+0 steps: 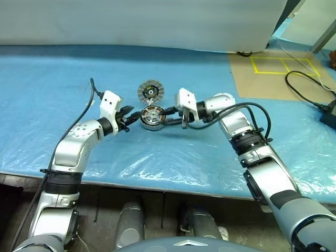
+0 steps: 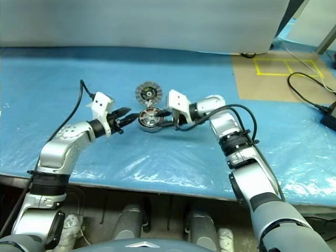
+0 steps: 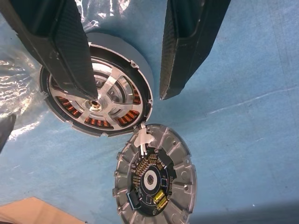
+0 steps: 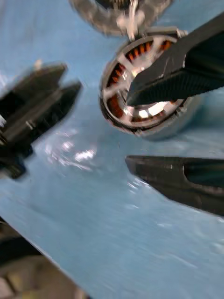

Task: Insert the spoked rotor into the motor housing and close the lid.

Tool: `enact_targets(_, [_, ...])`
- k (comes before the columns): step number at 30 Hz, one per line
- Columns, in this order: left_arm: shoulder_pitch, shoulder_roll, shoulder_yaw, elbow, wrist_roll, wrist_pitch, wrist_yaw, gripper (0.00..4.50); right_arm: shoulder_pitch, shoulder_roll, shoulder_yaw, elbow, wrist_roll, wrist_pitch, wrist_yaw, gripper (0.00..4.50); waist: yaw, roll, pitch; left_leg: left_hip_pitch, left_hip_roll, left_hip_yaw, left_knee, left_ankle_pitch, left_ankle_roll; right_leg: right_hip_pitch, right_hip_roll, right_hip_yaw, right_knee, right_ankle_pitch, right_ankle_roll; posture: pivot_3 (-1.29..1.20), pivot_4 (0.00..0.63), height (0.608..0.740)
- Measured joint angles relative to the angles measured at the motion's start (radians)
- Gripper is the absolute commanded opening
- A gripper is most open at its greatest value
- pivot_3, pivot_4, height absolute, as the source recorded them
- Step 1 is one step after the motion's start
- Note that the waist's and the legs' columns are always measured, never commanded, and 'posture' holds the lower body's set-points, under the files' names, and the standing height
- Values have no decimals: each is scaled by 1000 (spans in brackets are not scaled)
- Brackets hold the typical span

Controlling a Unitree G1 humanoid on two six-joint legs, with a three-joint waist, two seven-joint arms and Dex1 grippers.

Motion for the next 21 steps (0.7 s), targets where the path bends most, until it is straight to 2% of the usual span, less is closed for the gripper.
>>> enact_targets(5, [8,-9,0,-1,0,-1,1,2205,-92,18,45,132,-62,-173,38,4179,-5,0,0,0,1,0,1,0,0,0,0,0,1,0,0,0,150,740])
enact_targets(10, [15,-12,0,-6,0,-1,3,2205,-165,75,65,281,-116,-290,32,4179,-5,0,0,-1,1,0,1,-1,1,0,0,0,1,0,-1,0,150,740])
enact_targets(17, [27,-11,0,-17,0,2,6,2205,-232,79,101,449,-224,-435,-10,4179,-1,0,0,-2,1,0,3,-1,2,-1,0,0,1,0,-1,0,150,740])
enact_targets(21, [39,-11,-1,-31,0,7,12,2205,-254,88,90,502,-233,-432,-17,4179,-3,0,0,-3,1,0,3,-1,2,-2,0,0,2,0,-1,0,150,740])
